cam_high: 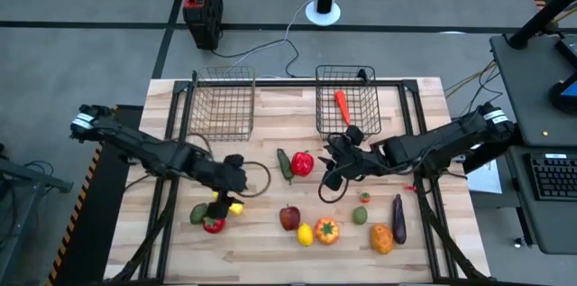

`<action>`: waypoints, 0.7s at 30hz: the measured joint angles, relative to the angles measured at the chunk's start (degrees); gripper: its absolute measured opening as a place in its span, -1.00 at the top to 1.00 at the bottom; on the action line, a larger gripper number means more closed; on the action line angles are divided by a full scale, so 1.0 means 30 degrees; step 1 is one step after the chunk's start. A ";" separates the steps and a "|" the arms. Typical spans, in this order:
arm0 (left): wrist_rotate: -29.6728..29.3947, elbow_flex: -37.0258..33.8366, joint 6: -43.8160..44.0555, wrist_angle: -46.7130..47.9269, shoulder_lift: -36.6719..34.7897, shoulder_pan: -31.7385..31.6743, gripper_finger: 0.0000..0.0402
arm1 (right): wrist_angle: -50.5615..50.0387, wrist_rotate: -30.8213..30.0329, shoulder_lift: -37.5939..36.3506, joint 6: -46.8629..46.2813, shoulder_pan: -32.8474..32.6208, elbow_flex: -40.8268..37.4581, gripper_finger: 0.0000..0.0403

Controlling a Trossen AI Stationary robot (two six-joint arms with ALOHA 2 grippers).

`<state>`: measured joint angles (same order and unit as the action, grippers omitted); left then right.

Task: Sort produce into baskets
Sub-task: Put the yellow corn into the right black wire basket

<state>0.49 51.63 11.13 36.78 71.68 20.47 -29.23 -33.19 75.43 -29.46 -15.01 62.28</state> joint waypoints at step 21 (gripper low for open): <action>-0.0376 0.0638 0.0321 0.1208 0.4838 0.1380 -0.42 | -0.0002 0.0051 0.0010 -0.0863 -0.0209 -0.0108 -0.22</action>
<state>-0.64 53.54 12.10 40.40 86.19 24.61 -29.23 -33.04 75.46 -32.05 -15.64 61.95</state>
